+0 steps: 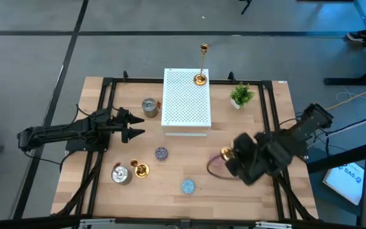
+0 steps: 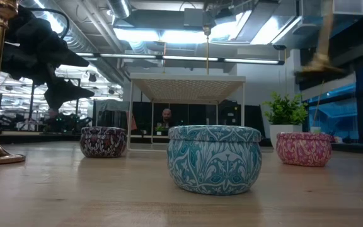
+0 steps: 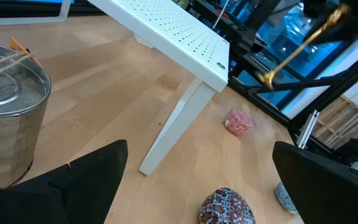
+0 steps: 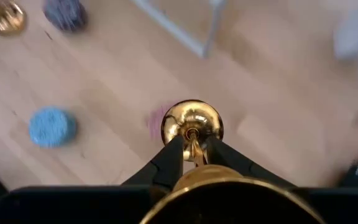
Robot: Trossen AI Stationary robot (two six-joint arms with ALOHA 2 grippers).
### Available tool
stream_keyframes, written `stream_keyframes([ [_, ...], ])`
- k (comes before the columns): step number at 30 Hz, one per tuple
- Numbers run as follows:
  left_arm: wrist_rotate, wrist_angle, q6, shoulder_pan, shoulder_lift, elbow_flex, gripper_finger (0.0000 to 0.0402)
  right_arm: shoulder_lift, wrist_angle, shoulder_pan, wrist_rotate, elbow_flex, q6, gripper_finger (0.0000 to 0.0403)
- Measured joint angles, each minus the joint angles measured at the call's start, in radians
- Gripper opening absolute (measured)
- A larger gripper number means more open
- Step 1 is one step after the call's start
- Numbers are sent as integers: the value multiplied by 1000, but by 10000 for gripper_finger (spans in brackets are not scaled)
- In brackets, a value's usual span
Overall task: Pick & Place candle stick holders
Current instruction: Put the right gold candle holder on the shelf
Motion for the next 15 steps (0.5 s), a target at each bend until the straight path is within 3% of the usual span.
stream_keyframes([
  [6,0,0,0,0,0,0,400,-1,17,-164,56,146,-339,69],
  [15,0,0,0,0,0,0,400,-1,172,-437,19,237,-768,69],
])
